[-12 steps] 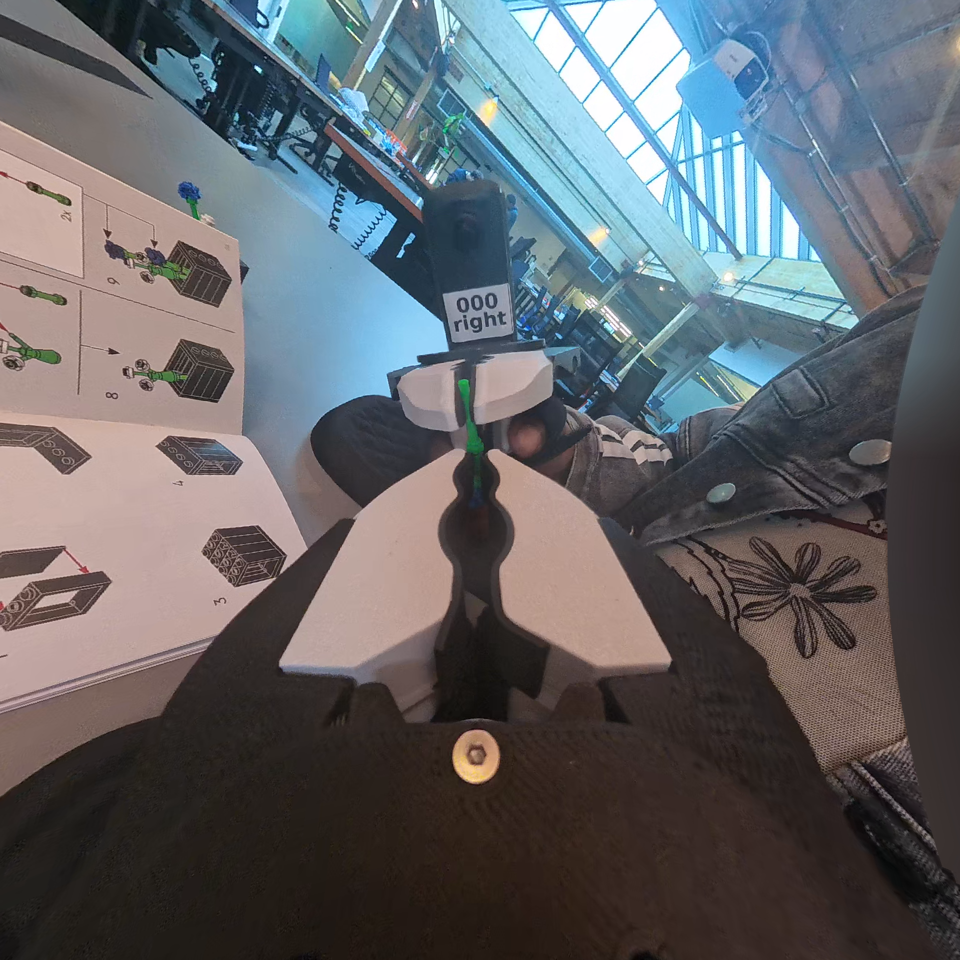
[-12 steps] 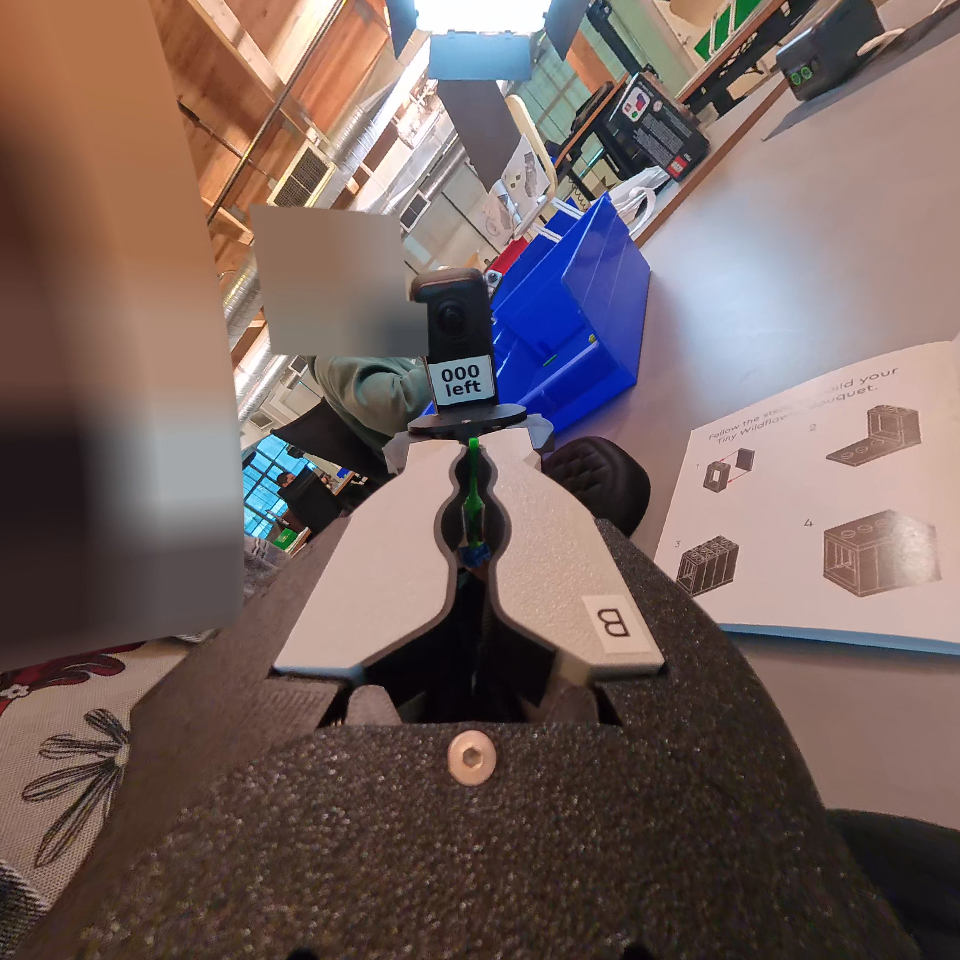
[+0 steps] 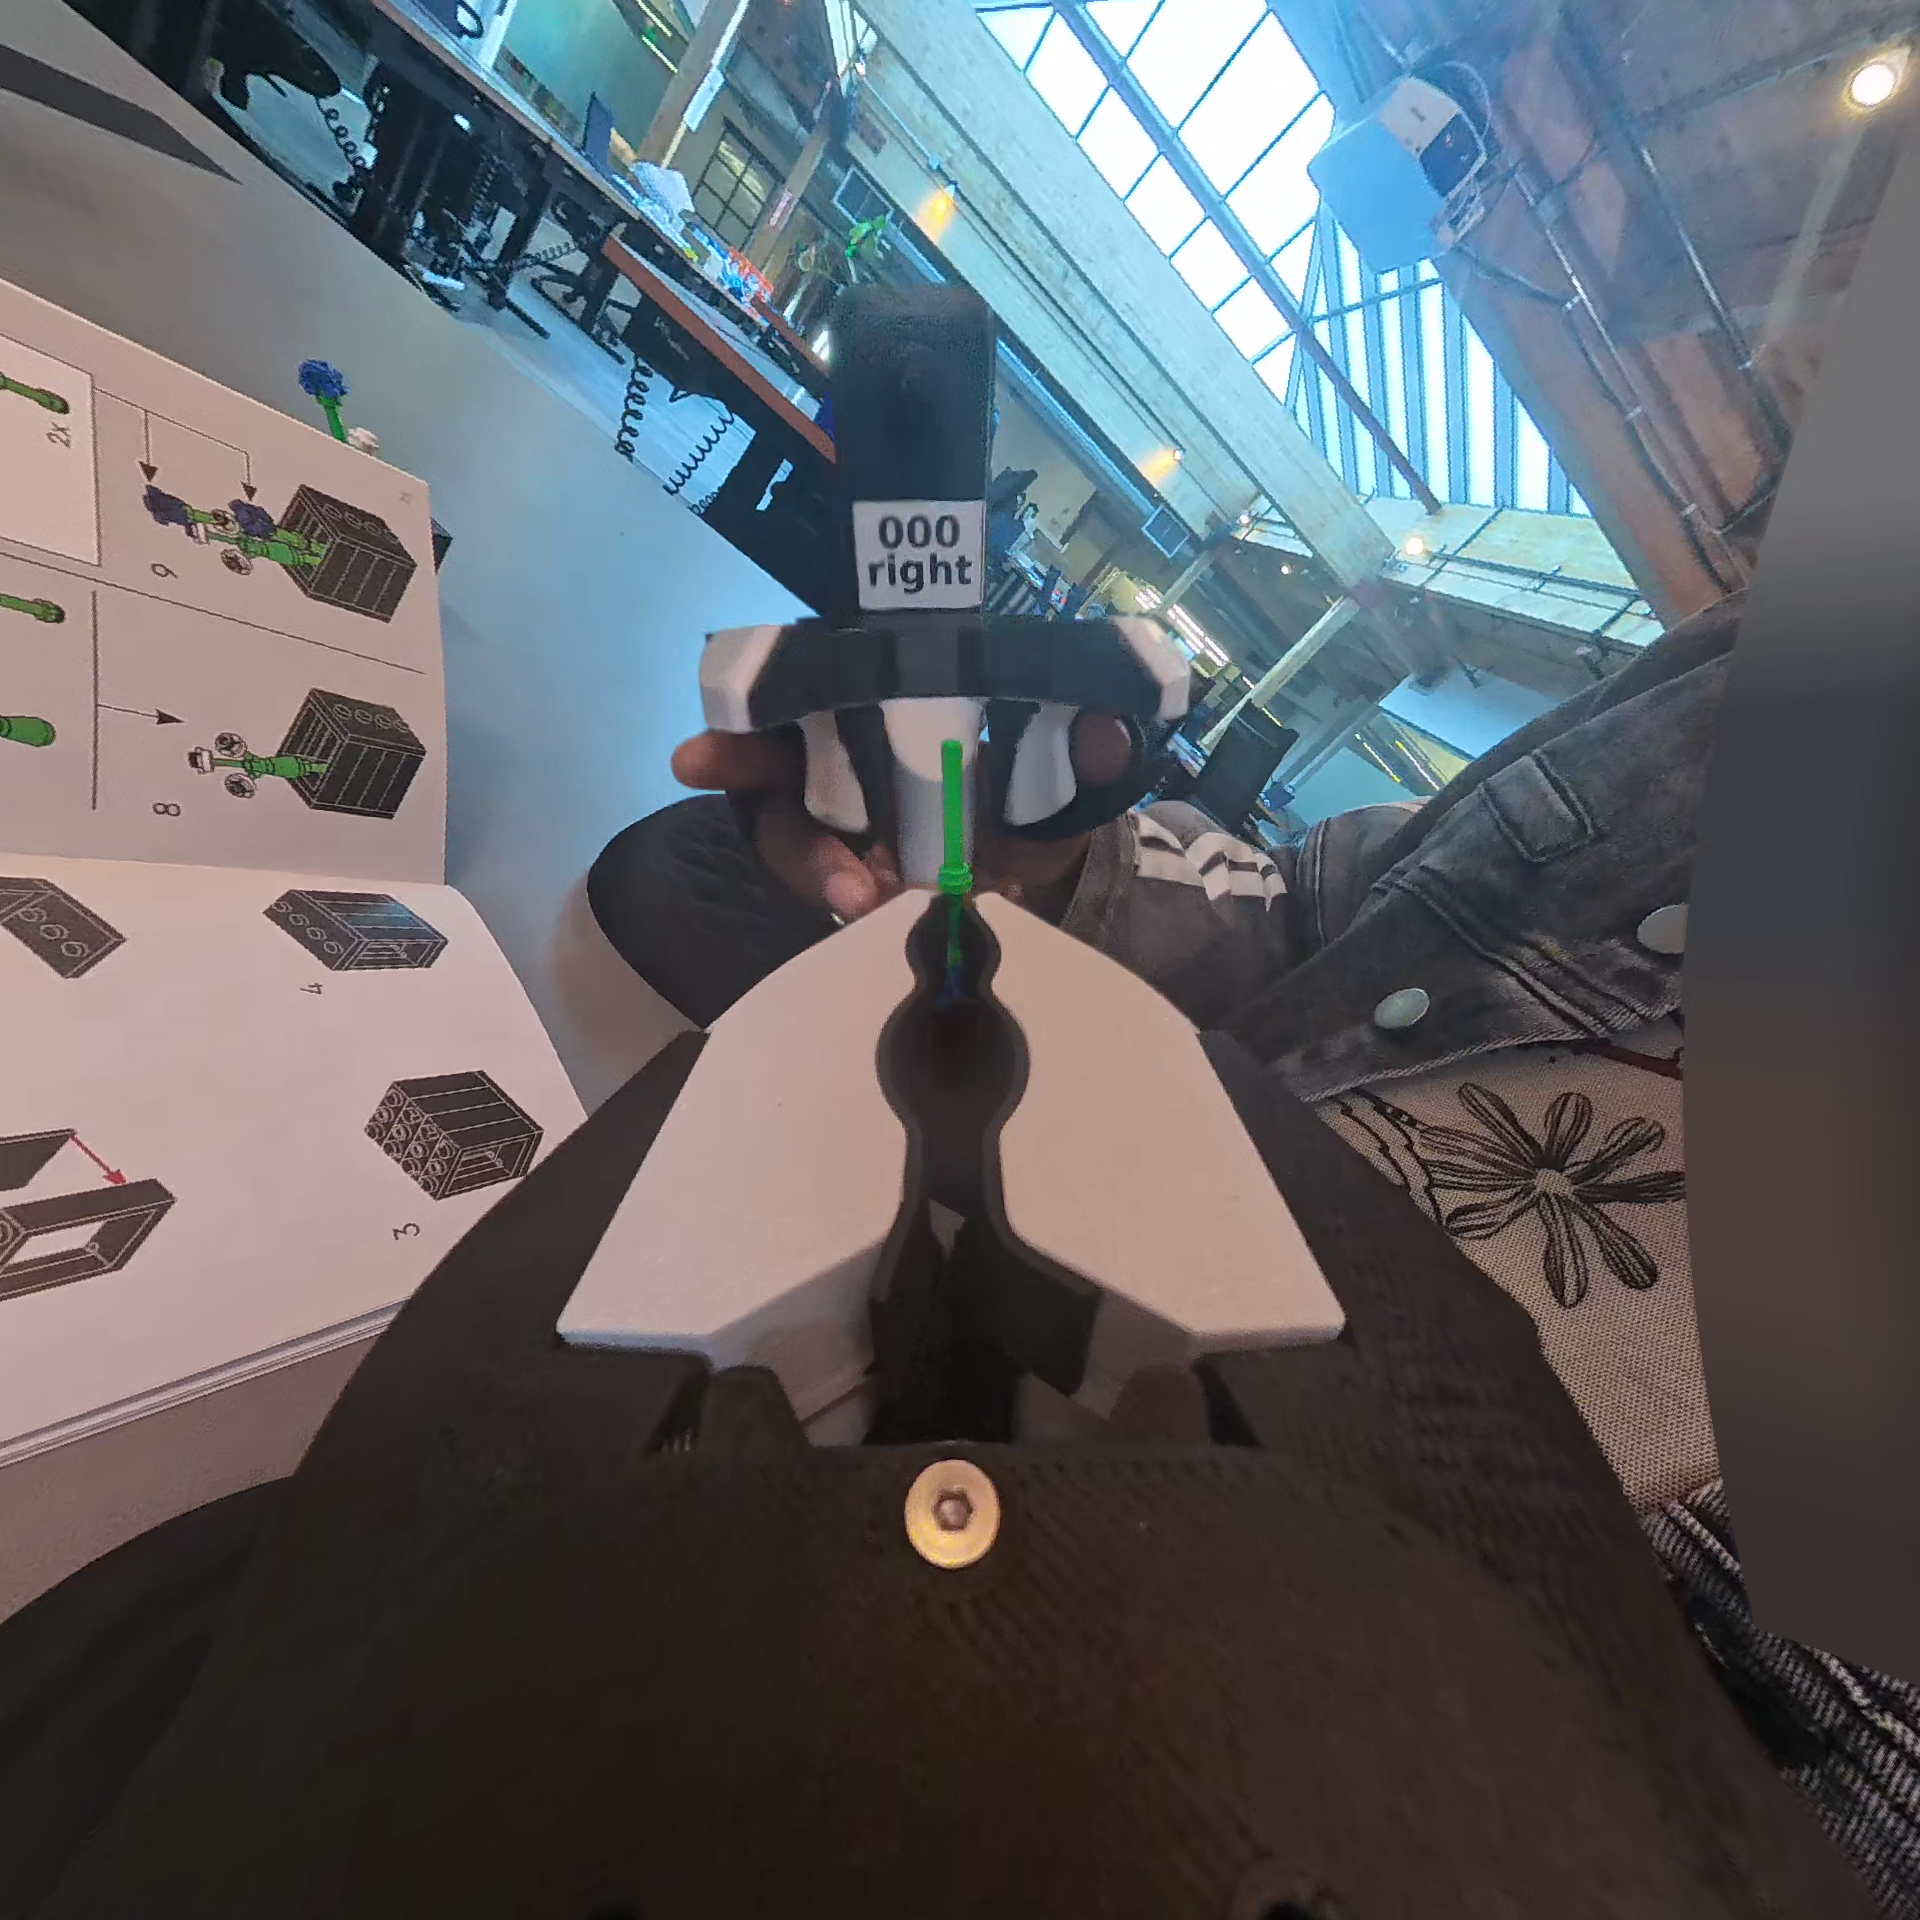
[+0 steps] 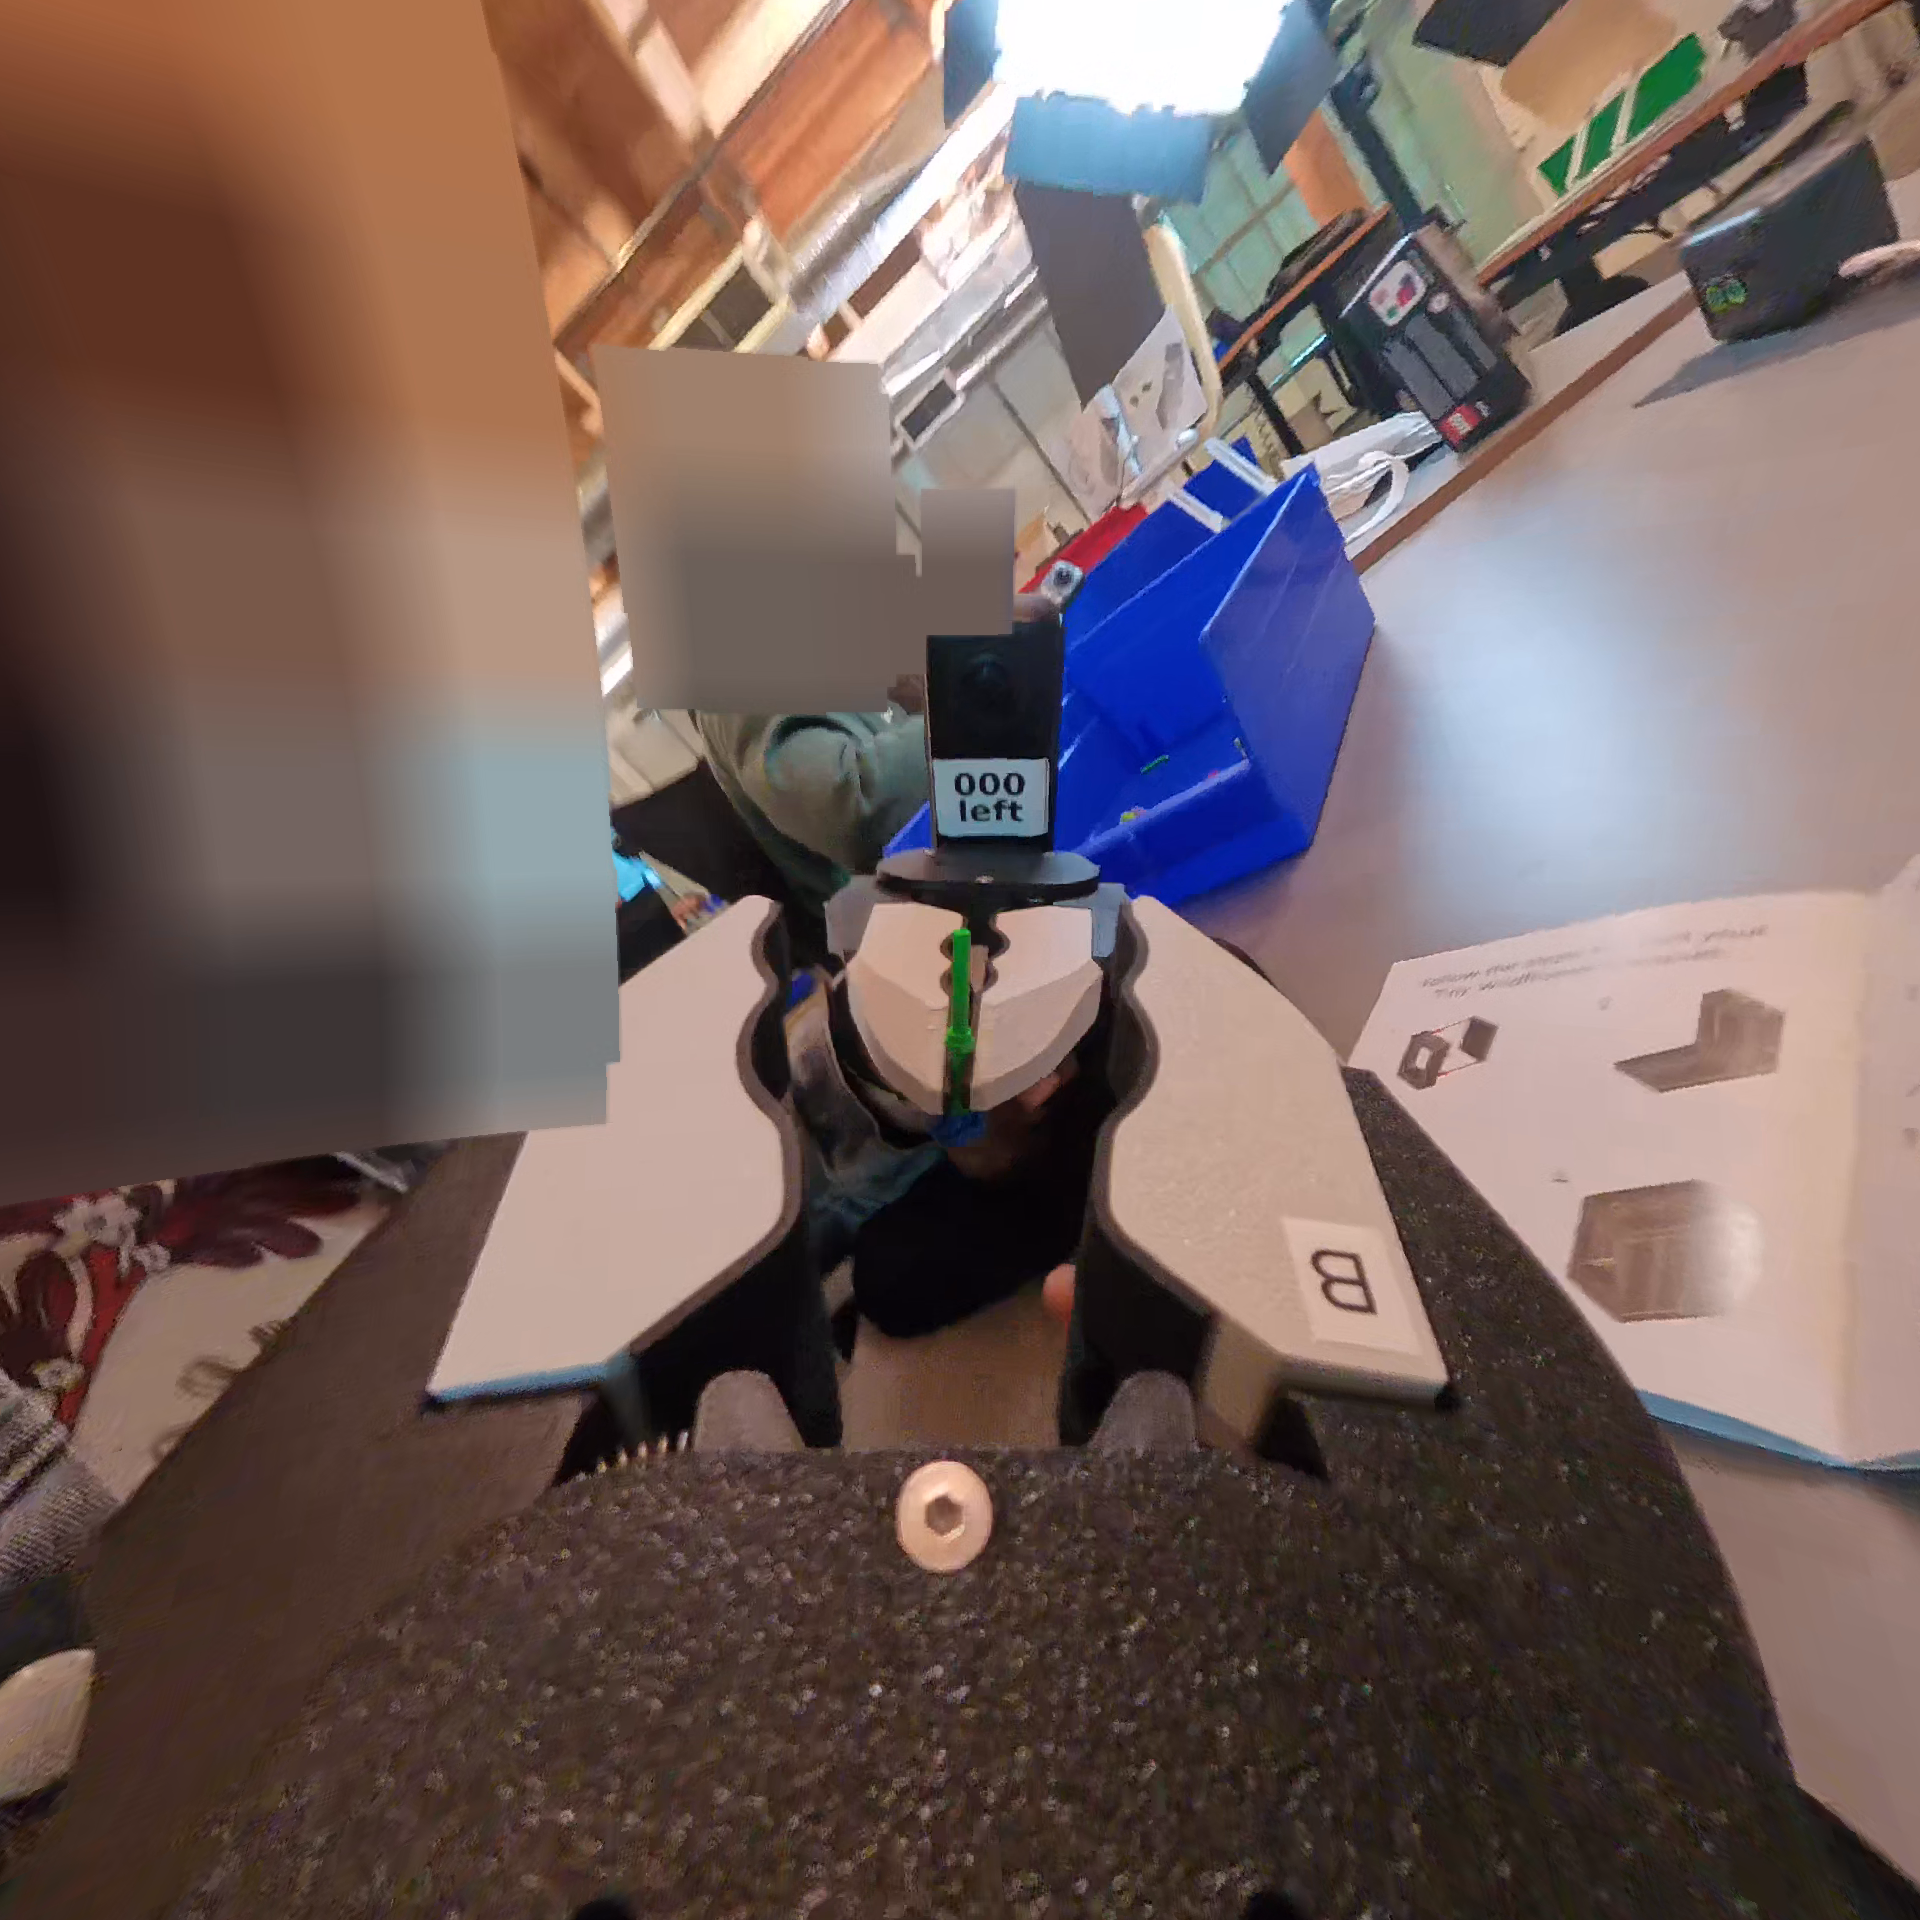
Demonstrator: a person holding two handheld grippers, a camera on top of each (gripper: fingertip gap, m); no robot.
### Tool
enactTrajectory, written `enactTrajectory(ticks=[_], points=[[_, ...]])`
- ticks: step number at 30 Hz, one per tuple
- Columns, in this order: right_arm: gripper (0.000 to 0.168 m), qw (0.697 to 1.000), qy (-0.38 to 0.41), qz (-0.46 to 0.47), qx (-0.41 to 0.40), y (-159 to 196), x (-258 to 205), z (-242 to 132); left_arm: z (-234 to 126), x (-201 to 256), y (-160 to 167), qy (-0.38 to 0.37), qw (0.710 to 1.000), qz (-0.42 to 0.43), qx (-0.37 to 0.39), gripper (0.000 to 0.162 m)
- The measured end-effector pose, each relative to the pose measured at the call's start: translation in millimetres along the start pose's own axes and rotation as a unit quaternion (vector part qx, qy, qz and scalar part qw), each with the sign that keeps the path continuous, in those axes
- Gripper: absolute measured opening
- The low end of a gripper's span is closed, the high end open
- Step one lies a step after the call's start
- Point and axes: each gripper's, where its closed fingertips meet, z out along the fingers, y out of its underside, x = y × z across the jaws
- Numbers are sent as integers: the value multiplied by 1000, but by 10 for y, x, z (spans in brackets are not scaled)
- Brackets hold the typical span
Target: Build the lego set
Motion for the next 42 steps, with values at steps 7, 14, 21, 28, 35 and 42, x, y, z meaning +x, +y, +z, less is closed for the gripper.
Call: enactTrajectory(ticks=[7, 14, 21, 28, 35, 42], points=[[18, 998, -33, -42, -46, 120, -45, 34, 37, -19, 53, -11, 1000, 4, -22, 3], [2, 996, -16, -34, -76, 216, 16, 86, 47, -21, 69, -13, 1000, 8, -28, 2], [3, 999, 13, -5, -50, 220, 60, 76, 26, -38, 51, -23, 1000, 13, -17, 1], [4, 998, 30, 7, -47, 247, 89, 87, 13, -51, 51, -21, 1000, 4, -15, 0], [4, 998, 45, 8, -53, 289, 102, 85, 7, -66, 60, -22, 1000, -2, -17, 0], [5, 997, 52, -4, -63, 337, 108, 106, 17, -72, 79, -22, 999, -4, -24, 0]])
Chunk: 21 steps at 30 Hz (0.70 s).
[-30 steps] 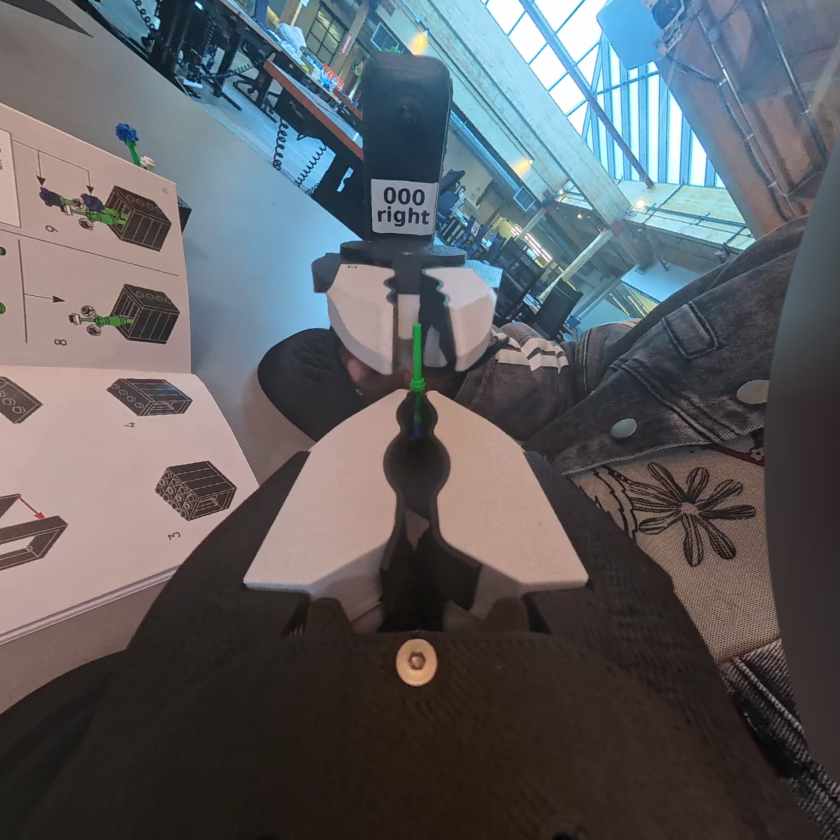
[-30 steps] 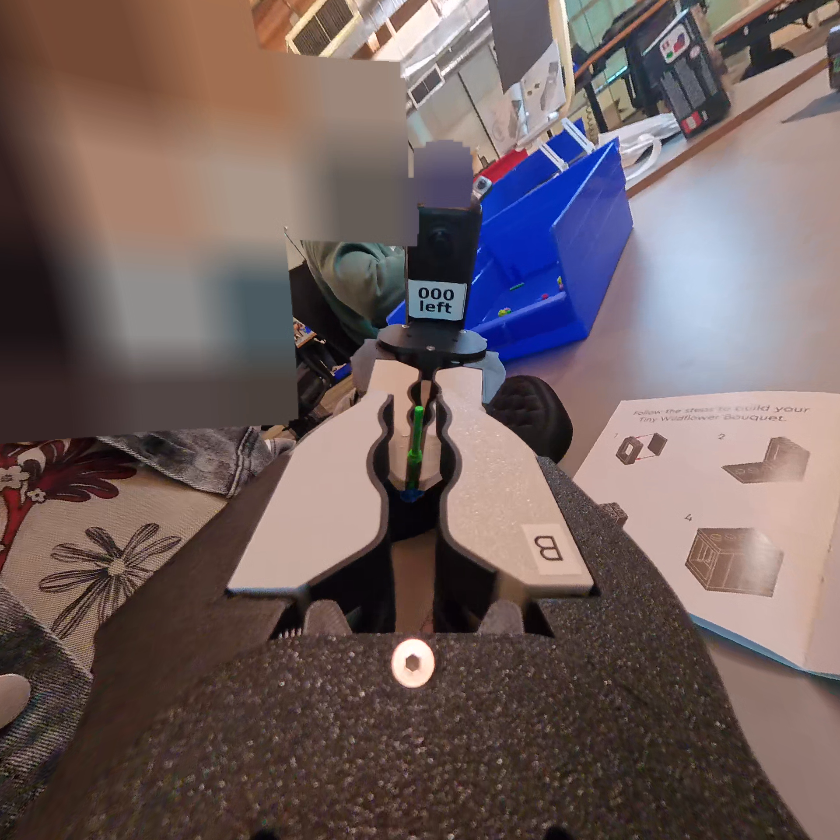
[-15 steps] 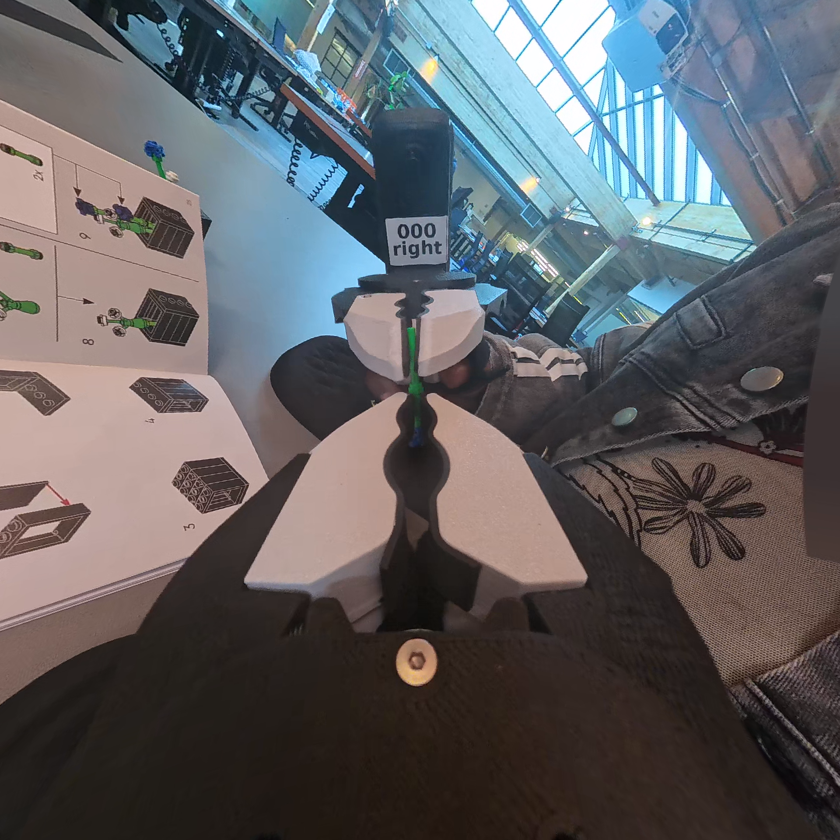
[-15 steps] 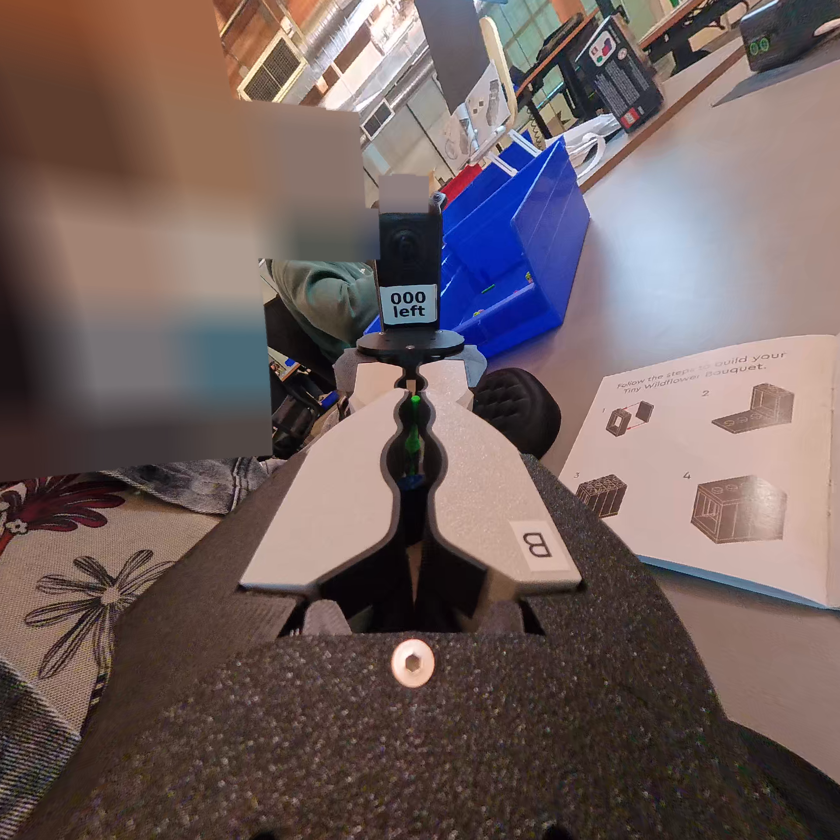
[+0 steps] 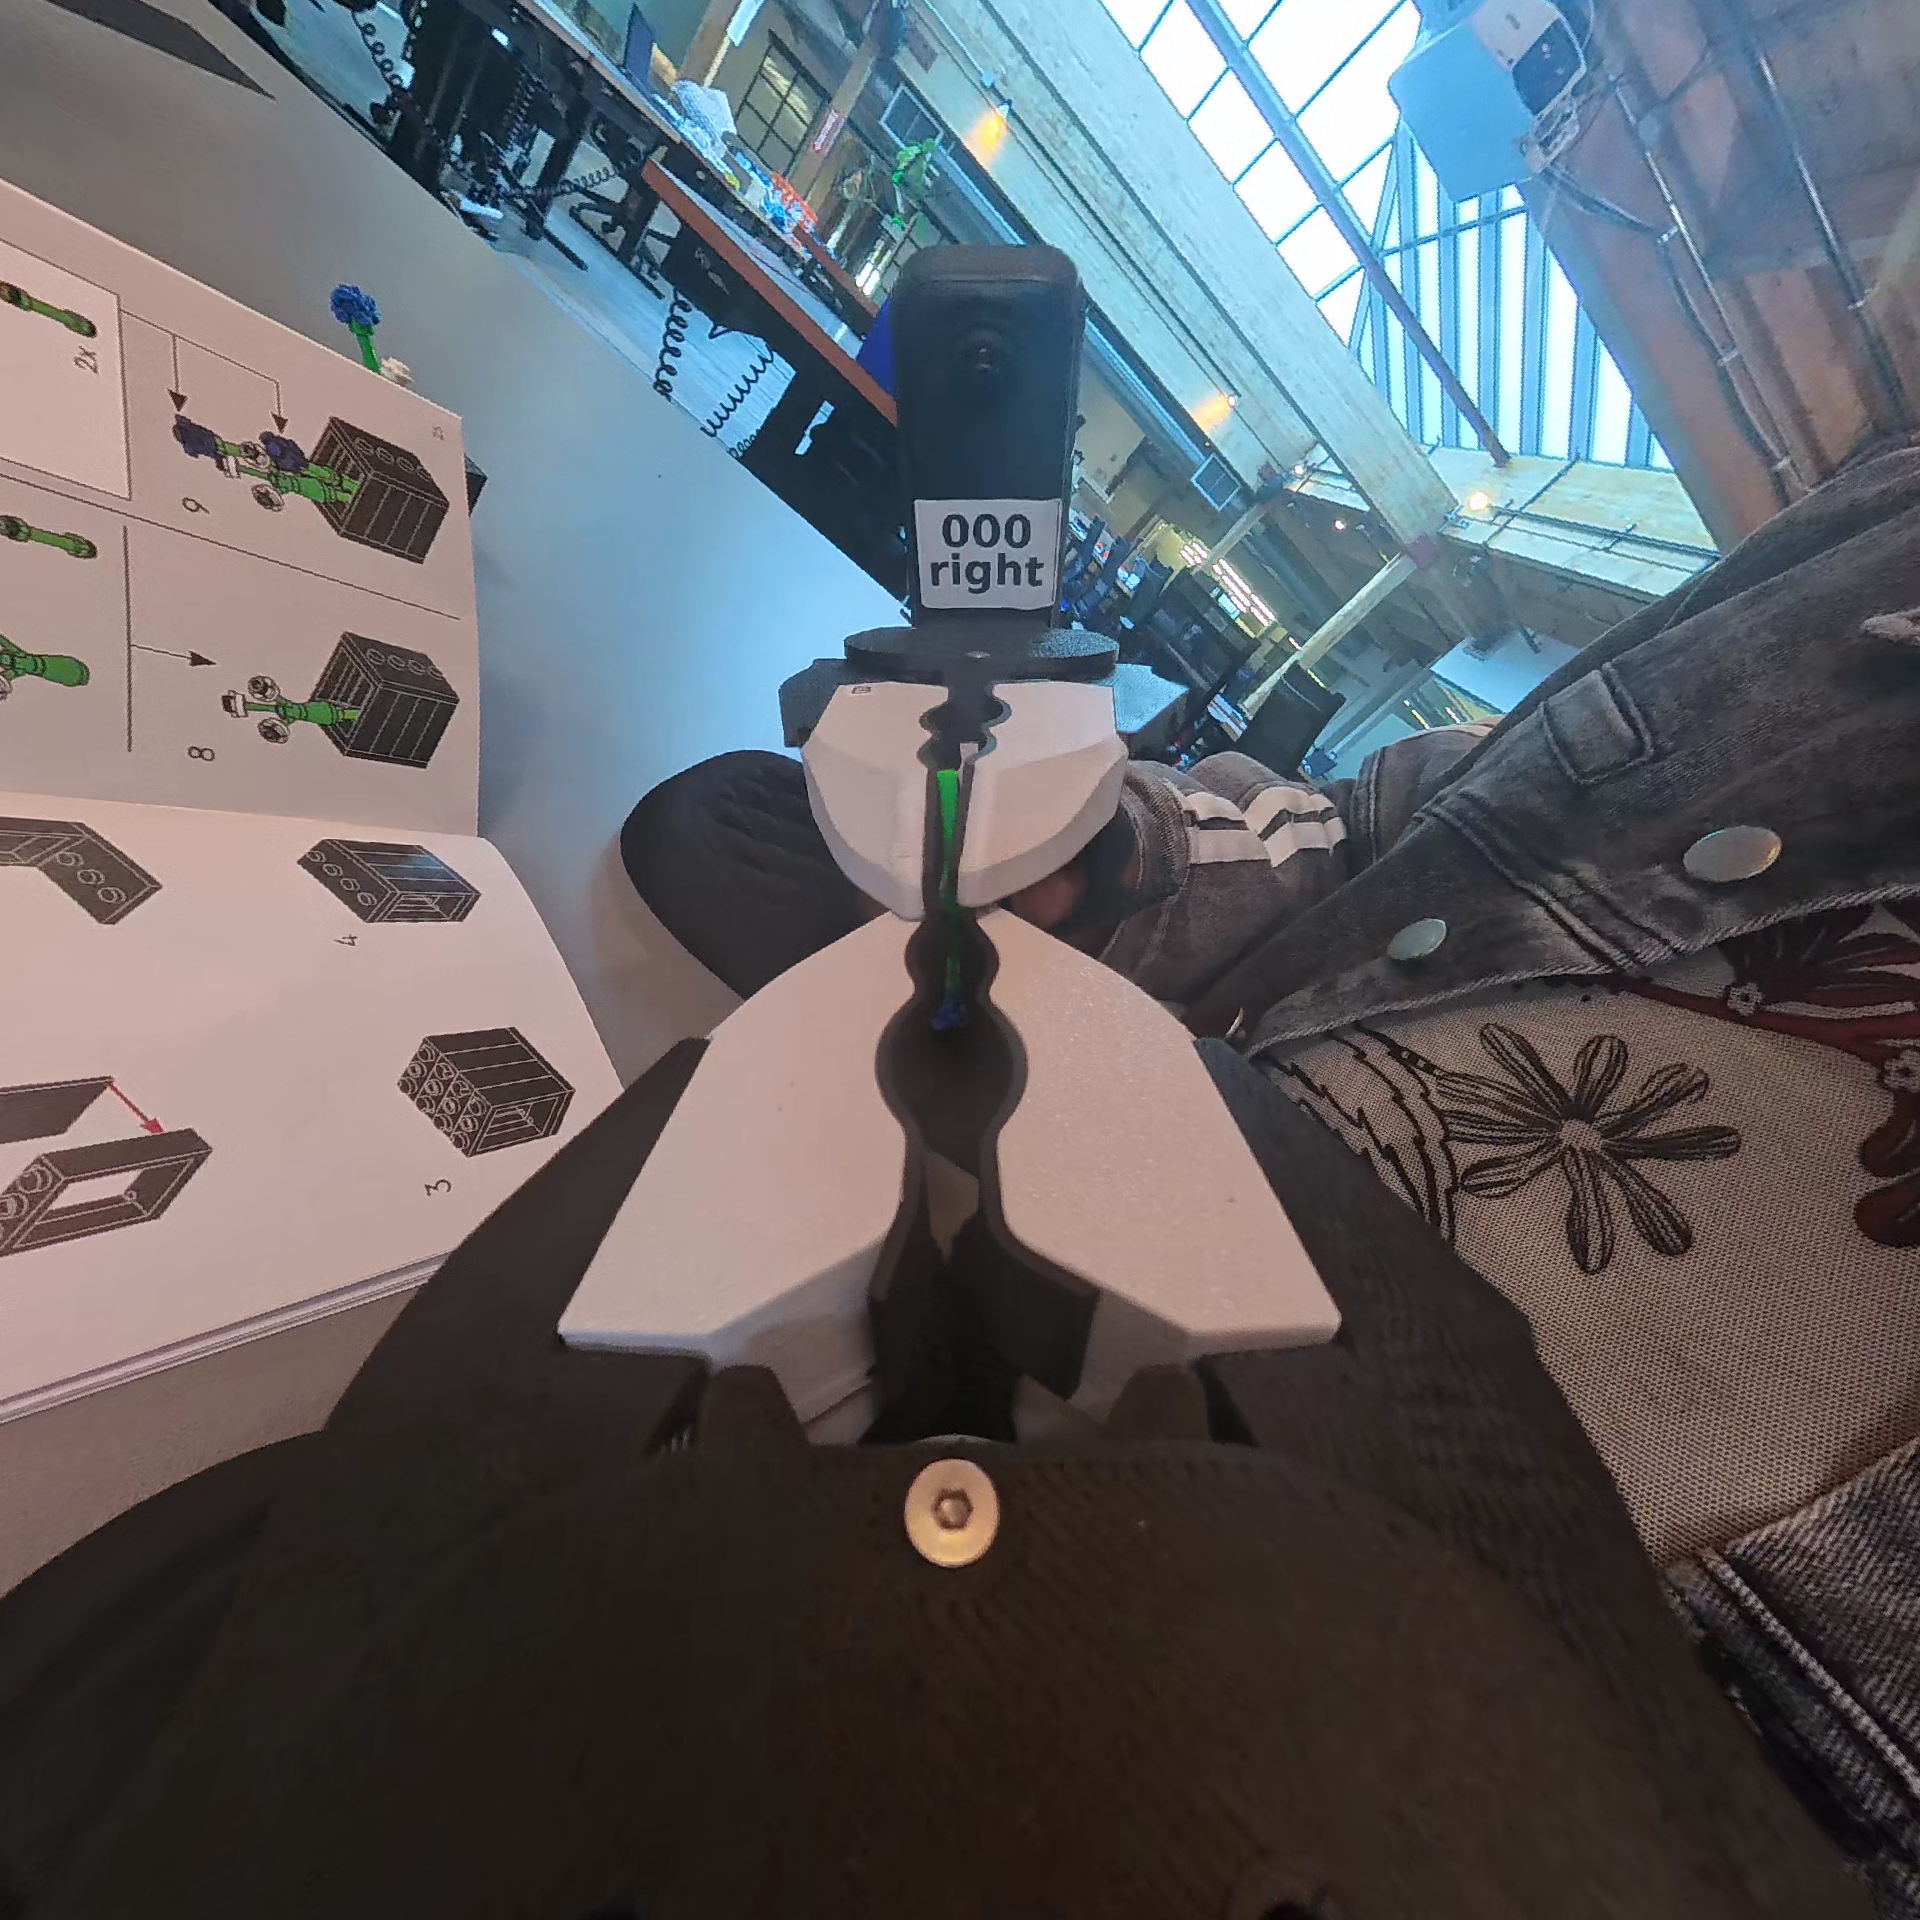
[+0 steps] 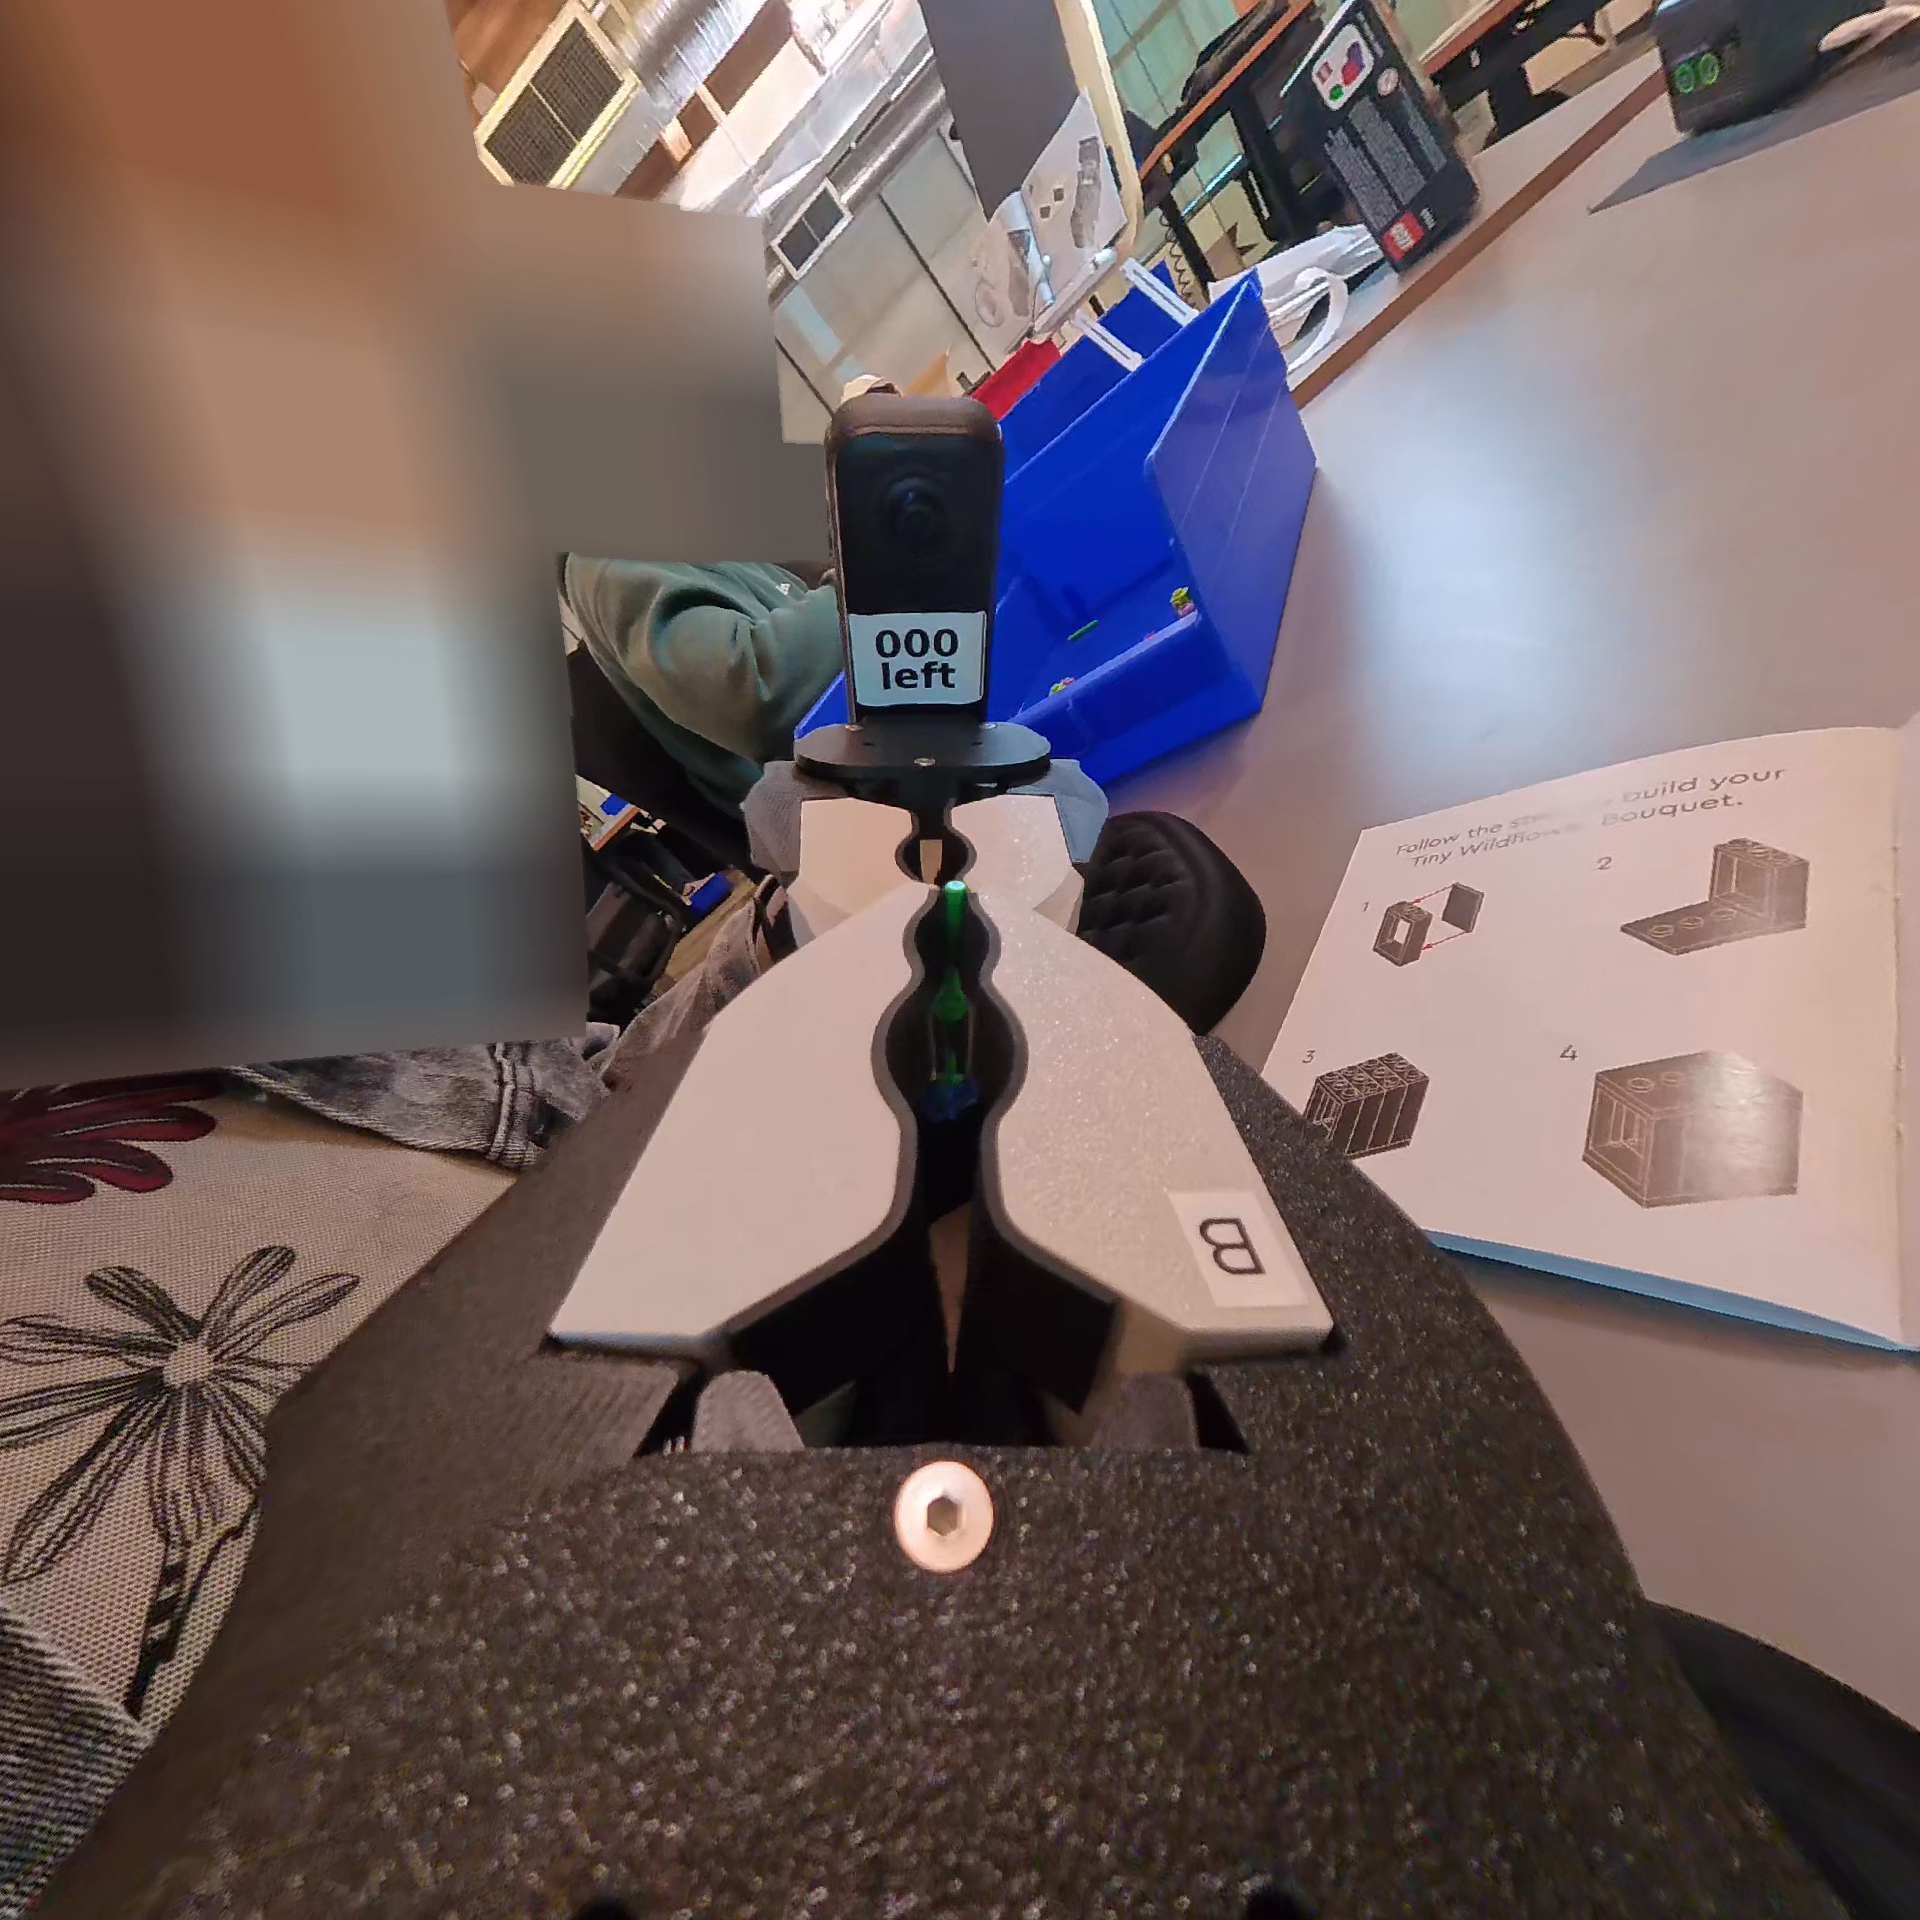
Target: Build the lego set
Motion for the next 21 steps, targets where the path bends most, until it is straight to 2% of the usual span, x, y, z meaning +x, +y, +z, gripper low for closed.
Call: enactTrajectory(ticks=[5, 6, 9, 12, 14, 16, 18, 21], points=[[6, 999, -21, 18, 17, -97, 4, -22, -12, 18, -54, 11, 1000, -4, 16, 2], [30, 999, -20, 29, 22, -124, 20, -30, -18, 20, -61, 12, 1000, -6, 19, 2], [35, 996, -29, 46, 68, -297, 27, -138, -14, 21, -57, 8, 1000, -1, 18, 2], [41, 998, -34, 35, 32, -233, -1, -160, -15, 25, -57, 11, 1000, -4, 18, 2], [32, 999, -32, 10, 1, -142, -37, -120, -3, 22, -46, 9, 1000, -3, 12, 2], [10, 999, -32, -13, -2, -119, -60, -99, 8, 18, -31, 6, 1000, -3, 6, 2], [4, 999, -30, -14, -4, -109, -44, -88, 17, 25, -19, 8, 1000, -1, 1, 3], [3, 999, -33, -10, -3, -102, -40, -92, 10, 31, -24, 10, 1000, 0, 4, 2]])
